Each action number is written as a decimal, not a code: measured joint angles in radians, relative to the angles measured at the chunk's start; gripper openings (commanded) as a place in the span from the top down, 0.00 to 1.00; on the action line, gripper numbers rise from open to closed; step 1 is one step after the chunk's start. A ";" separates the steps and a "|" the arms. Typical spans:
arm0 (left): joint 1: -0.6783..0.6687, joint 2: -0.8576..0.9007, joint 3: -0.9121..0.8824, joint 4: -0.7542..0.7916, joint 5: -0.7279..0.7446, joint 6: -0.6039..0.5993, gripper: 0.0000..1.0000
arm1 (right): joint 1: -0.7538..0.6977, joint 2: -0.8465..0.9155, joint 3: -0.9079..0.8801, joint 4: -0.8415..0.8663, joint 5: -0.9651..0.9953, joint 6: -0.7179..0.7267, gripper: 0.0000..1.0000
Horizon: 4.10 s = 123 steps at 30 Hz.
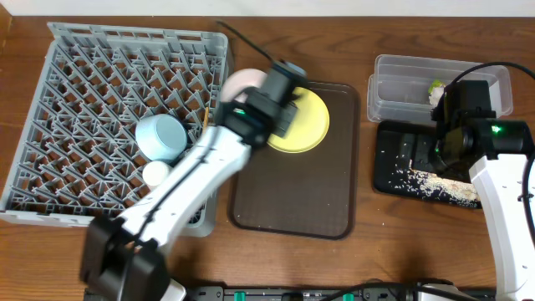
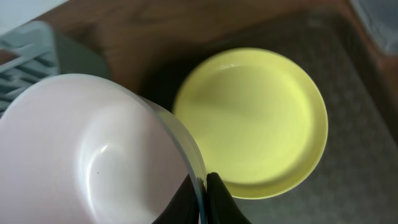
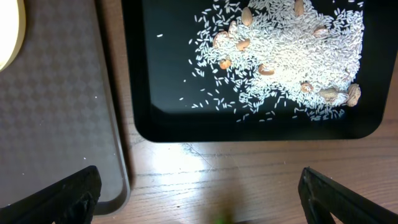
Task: Sort waste into correct bins and load items into the dishwasher
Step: 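Carry the pink plate left and stand it upright in the rack, then reach the left gripper to the tray and grasp the yellow plate edge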
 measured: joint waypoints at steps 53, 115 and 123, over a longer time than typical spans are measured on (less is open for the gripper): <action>0.974 0.411 0.004 0.476 1.511 -0.421 0.75 | 0.000 0.000 0.000 -0.023 0.003 0.000 0.01; -0.173 0.261 -0.002 0.027 0.153 -0.133 0.18 | -0.152 0.000 0.000 -0.085 0.029 0.167 0.01; -0.226 0.383 -0.002 0.083 0.014 -0.047 0.34 | -0.152 0.000 0.000 -0.088 0.028 0.166 0.01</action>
